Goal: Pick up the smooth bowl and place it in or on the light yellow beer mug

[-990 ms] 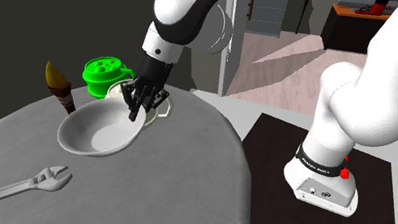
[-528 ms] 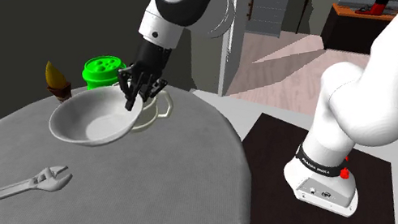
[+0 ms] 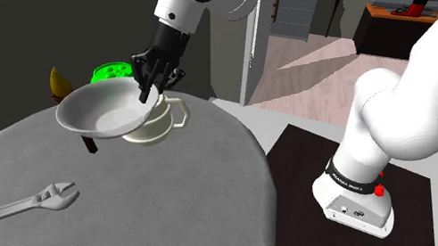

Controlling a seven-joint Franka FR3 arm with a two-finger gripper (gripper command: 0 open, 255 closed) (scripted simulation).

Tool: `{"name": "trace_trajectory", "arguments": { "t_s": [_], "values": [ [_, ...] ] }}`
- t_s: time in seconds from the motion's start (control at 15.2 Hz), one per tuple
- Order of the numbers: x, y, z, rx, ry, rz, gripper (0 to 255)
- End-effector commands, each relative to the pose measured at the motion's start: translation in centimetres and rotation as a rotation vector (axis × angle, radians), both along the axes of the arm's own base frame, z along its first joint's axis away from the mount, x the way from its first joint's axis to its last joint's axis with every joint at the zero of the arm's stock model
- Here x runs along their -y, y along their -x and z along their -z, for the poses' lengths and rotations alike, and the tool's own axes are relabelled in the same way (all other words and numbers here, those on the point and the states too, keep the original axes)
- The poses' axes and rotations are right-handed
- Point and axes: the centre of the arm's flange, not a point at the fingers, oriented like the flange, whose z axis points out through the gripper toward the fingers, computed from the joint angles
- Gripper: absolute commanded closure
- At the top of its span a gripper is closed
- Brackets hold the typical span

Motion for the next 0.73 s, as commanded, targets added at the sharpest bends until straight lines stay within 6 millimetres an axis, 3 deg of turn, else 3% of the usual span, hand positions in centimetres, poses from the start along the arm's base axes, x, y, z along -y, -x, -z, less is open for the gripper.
{"name": "trace_trajectory", "arguments": {
  "t_s": [0.0, 0.66],
  "values": [
    [2.0, -1.3, -0.3, 0.001, 0.0, -0.001, 255],
    [13.0, -8.6, -0.9, 0.001, 0.0, -0.001, 255]
  ]
}}
